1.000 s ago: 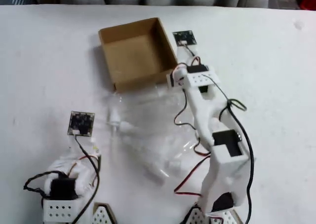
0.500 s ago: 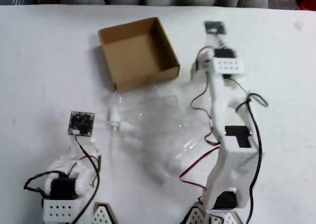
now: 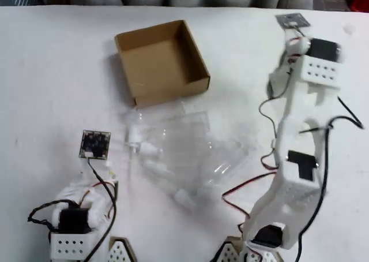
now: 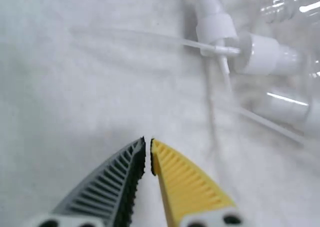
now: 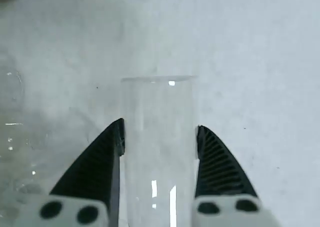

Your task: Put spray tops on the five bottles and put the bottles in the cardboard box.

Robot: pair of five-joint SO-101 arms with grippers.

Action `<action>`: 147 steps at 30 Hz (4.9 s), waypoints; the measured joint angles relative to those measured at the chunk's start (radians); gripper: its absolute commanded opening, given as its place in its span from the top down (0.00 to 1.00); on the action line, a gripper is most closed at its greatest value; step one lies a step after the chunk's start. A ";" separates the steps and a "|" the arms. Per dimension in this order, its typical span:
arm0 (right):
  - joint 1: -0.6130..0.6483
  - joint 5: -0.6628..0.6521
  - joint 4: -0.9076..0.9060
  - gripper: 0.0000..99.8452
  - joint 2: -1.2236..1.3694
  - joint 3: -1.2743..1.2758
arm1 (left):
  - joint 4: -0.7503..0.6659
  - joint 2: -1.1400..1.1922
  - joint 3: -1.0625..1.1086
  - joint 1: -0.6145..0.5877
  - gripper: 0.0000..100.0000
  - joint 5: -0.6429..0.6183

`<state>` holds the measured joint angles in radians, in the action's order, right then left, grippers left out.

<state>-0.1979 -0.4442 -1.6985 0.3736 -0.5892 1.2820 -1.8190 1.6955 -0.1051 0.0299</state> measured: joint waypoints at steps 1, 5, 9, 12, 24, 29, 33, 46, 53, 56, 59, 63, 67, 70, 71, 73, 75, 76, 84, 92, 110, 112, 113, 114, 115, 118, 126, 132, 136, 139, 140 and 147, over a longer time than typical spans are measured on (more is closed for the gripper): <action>-0.008 -0.023 0.000 0.98 -0.034 0.032 | 0.000 0.000 0.000 0.000 0.98 0.000; -0.021 -0.094 0.000 0.98 -0.190 0.212 | 0.000 0.000 0.000 0.000 0.98 0.000; -0.052 -0.193 0.000 0.98 -0.315 0.414 | 0.000 0.000 0.000 0.000 0.98 0.000; -0.054 -0.295 0.023 0.98 -0.379 0.583 | 0.000 0.000 0.000 0.000 0.98 0.000; -0.195 -1.198 0.460 0.92 -0.482 1.162 | 0.000 0.000 0.000 0.000 0.98 0.000; -0.269 -1.447 0.497 0.73 -0.497 1.211 | 0.000 0.000 0.000 0.000 0.98 0.000; -0.282 -1.468 0.497 0.73 -0.496 1.218 | 0.000 0.000 0.000 0.000 0.98 0.000; -0.287 -1.040 0.394 0.74 -0.620 1.099 | 0.000 0.000 0.000 0.000 0.98 0.000; -0.288 -0.698 0.222 0.96 -0.790 1.088 | 0.000 0.000 0.000 0.000 0.98 0.000; -0.324 -0.563 0.150 0.96 -0.853 1.088 | 0.000 0.000 0.000 0.000 0.98 0.000; -0.390 -0.408 0.097 0.97 -0.901 1.088 | 0.000 0.000 0.000 0.000 0.98 0.000; -0.529 -0.149 0.075 0.98 -0.954 1.088 | 0.000 0.000 0.000 0.000 0.98 0.000; -0.631 0.158 0.074 0.98 -0.996 1.115 | 0.000 0.000 0.000 0.000 0.98 0.000; -0.658 0.342 0.083 0.97 -1.002 1.143 | 0.000 0.000 0.000 0.000 0.98 0.000; -0.660 0.379 0.097 0.97 -1.002 1.152 | 0.000 0.000 0.000 0.000 0.98 0.000; -0.660 0.413 0.152 0.97 -1.002 1.183 | 0.000 0.000 0.000 0.000 0.98 0.000; -0.658 0.427 0.224 0.96 -1.003 1.227 | 0.000 0.000 0.000 0.000 0.98 0.000; -0.658 0.433 0.252 0.94 -1.003 1.250 | 0.000 0.000 0.000 0.000 0.98 0.000; -0.523 0.694 0.342 0.61 -1.003 1.343 | 0.000 0.000 0.000 0.000 0.98 0.000; -0.494 0.910 0.489 0.61 -1.003 1.464 | 0.000 0.000 0.000 0.000 0.98 0.000; -0.437 1.099 0.865 0.75 -1.003 1.642 | 0.000 0.000 0.000 0.000 0.98 0.000; -0.425 1.099 0.901 0.73 -1.003 1.659 | 0.000 0.000 0.000 0.000 0.98 0.000; -0.414 1.099 0.913 0.72 -1.003 1.669 | 0.000 0.000 0.000 0.000 0.98 0.000; -0.407 1.099 0.922 0.71 -1.003 1.680 | 0.000 0.000 0.000 0.000 0.98 0.000; -0.402 1.099 0.931 0.71 -1.003 1.688 | 0.000 0.000 0.000 0.000 0.98 0.000; -0.382 1.099 0.939 0.71 -1.003 1.697 | 0.000 0.000 0.000 0.000 0.98 0.000; -0.365 1.099 0.948 0.71 -0.984 1.711 | 0.000 0.000 0.000 0.000 0.98 0.000; -0.356 1.040 0.996 0.84 -0.839 1.703 | 0.000 0.000 0.000 0.000 0.98 0.000; -0.365 1.031 0.996 0.98 -0.796 1.672 | 0.000 0.000 0.000 0.000 0.98 0.000; -0.388 1.008 0.996 0.96 -0.796 1.646 | 0.000 0.000 0.000 0.000 0.98 0.000; -0.410 0.994 0.996 0.98 -0.796 1.639 | 0.000 0.000 0.000 0.000 0.98 0.000; -0.466 0.707 0.996 0.98 -0.847 1.560 | 0.000 0.000 0.000 0.000 0.98 0.000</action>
<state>-0.6644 0.2631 -0.7027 -0.4733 0.9712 1.2820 -1.8190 1.6955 -0.1051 0.0299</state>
